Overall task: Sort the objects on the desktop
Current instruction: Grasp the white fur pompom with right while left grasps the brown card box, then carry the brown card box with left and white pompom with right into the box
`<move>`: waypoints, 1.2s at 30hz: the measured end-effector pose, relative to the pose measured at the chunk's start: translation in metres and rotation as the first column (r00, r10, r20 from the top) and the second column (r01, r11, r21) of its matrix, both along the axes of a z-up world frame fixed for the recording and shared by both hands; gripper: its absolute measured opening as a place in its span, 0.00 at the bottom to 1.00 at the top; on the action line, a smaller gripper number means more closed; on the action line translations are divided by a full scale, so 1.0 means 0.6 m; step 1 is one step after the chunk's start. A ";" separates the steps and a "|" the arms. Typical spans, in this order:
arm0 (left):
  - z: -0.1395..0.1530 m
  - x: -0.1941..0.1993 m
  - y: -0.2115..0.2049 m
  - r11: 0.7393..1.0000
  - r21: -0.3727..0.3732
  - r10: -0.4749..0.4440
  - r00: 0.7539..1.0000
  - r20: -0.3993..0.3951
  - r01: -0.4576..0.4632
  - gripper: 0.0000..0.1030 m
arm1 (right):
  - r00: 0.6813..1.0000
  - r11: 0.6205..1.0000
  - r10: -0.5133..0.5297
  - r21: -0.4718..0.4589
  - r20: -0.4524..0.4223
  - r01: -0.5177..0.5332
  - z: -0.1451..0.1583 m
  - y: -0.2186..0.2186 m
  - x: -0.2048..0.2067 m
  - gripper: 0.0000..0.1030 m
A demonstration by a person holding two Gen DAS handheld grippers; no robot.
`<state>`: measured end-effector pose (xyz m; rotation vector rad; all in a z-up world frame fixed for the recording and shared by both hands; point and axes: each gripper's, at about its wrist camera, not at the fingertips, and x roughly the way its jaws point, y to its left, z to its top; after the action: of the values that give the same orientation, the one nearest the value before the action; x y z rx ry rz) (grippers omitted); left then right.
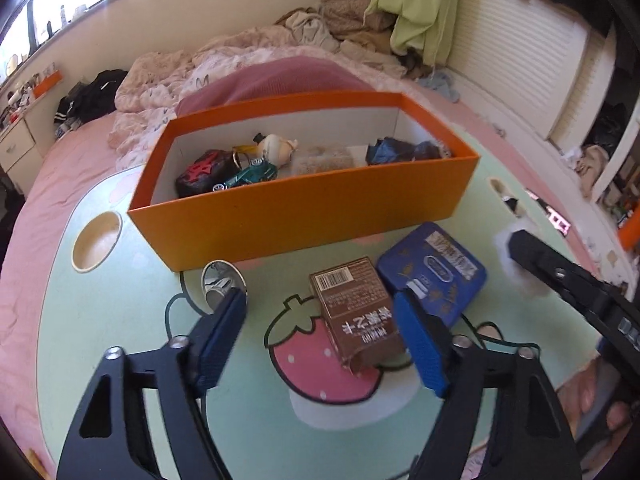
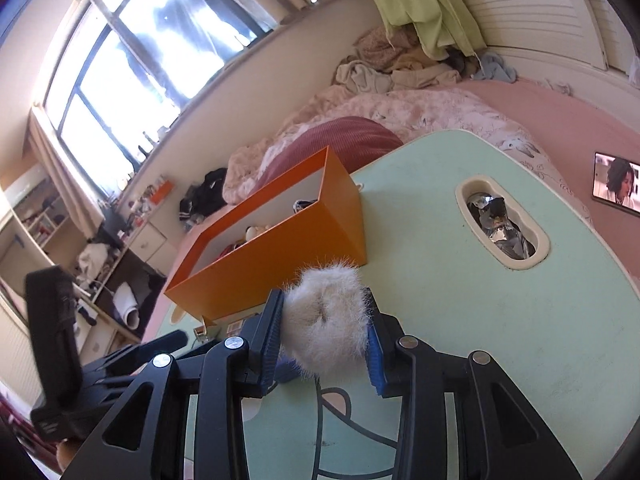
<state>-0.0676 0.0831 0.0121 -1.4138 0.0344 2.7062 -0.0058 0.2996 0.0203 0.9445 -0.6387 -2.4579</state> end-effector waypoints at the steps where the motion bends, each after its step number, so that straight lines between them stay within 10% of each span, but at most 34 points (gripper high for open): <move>1: -0.007 -0.002 -0.001 1.000 -0.005 0.001 1.000 0.015 -0.001 0.66 | 1.000 1.000 0.001 -0.001 0.000 -0.001 0.000 0.001 0.000 0.34; 17: -0.029 -0.008 -0.002 0.995 0.095 -0.035 0.998 0.060 0.029 0.81 | 1.000 1.000 0.015 0.000 0.018 -0.015 -0.009 -0.009 -0.006 0.35; 19: -0.037 -0.007 0.012 0.999 0.014 -0.040 0.998 0.054 0.039 0.80 | 1.000 1.000 0.015 -0.003 0.019 -0.015 -0.010 -0.009 -0.005 0.35; 23: -0.026 0.009 0.031 0.995 -0.006 -0.098 0.995 0.020 0.098 0.40 | 1.000 1.000 0.015 -0.002 0.019 -0.015 -0.011 -0.008 -0.005 0.35; 36: 0.058 0.059 -0.033 0.986 0.121 -0.099 0.985 -0.145 0.117 0.40 | 0.998 0.999 0.043 0.007 -0.045 -0.043 0.023 -0.014 -0.008 0.34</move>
<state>-0.0323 0.0631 0.0469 -1.1539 -0.0522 2.6590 -0.0108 0.2912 0.0340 0.8935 -0.5895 -2.4371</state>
